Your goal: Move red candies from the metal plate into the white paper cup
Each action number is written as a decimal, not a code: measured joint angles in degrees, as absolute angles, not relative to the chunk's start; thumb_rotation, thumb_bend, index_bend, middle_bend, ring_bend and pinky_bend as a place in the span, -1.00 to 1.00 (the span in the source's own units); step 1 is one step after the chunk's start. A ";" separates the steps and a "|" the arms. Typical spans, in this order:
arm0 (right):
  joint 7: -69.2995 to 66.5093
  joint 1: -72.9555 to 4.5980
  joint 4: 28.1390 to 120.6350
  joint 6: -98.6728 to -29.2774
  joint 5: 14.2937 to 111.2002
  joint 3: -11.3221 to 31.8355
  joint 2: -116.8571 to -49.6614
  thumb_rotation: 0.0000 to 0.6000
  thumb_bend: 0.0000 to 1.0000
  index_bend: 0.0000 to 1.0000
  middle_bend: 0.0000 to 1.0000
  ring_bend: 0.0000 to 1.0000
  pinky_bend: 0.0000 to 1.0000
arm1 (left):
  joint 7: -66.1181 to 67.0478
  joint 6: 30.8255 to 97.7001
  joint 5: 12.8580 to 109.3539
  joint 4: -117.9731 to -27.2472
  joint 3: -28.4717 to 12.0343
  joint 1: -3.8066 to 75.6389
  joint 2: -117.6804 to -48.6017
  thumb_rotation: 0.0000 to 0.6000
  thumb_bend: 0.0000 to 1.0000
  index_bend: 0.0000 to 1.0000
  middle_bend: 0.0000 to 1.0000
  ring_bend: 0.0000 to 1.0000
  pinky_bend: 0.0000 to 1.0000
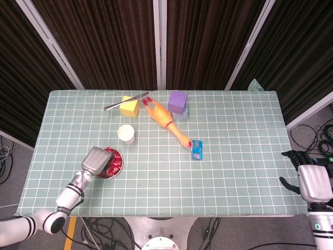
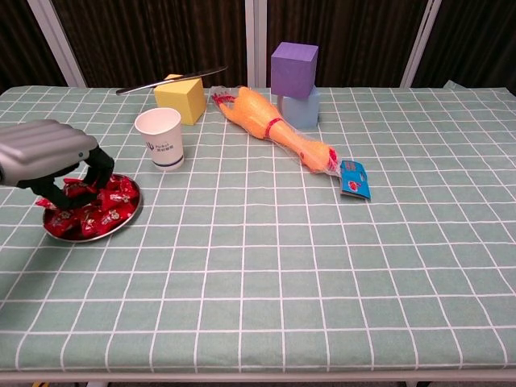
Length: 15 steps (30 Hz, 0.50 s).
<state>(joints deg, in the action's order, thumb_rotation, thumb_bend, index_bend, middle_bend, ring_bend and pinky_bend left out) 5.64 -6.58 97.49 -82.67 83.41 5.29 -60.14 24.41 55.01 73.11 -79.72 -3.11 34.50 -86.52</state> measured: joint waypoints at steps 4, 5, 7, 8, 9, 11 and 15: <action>5.28 -6.41 97.19 -82.96 83.57 5.20 -60.10 1.00 -0.80 -0.48 -0.50 -0.61 -0.18 | 24.22 55.46 73.33 -82.66 -4.58 35.36 -84.41 1.00 0.07 0.45 0.43 0.84 1.00; 5.21 -6.40 97.16 -82.98 83.58 5.20 -60.08 1.00 -0.80 -0.48 -0.50 -0.61 -0.18 | 24.25 55.45 73.31 -83.13 -5.11 35.76 -84.02 1.00 0.06 0.45 0.43 0.84 1.00; 5.17 -6.36 97.16 -83.05 83.53 5.22 -60.03 1.00 -0.80 -0.48 -0.50 -0.61 -0.17 | 24.46 55.35 73.20 -83.86 -6.45 36.94 -83.38 1.00 0.06 0.45 0.43 0.84 1.00; 5.17 -6.34 97.17 -83.04 83.47 5.23 -60.00 1.00 -0.80 -0.48 -0.50 -0.61 -0.17 | 24.55 55.19 73.08 -84.06 -7.05 37.52 -83.19 1.00 0.06 0.45 0.43 0.84 1.00; 5.15 -6.32 97.20 -83.05 83.44 5.24 -59.95 1.00 -0.80 -0.48 -0.50 -0.61 -0.17 | 24.63 54.80 72.81 -84.22 -7.86 38.38 -83.02 1.00 0.06 0.45 0.43 0.84 1.00; 5.12 -6.23 97.22 -83.15 83.37 5.24 -59.86 1.00 -0.80 -0.48 -0.50 -0.61 -0.17 | 24.84 53.94 72.17 -84.18 -9.08 39.80 -82.92 1.00 0.06 0.45 0.43 0.84 1.00; 4.96 -5.91 97.12 -83.41 83.15 5.18 -59.77 1.00 -0.80 -0.48 -0.50 -0.61 -0.16 | 25.77 51.67 70.09 -82.44 -11.79 43.48 -83.67 1.00 0.06 0.44 0.42 0.84 1.00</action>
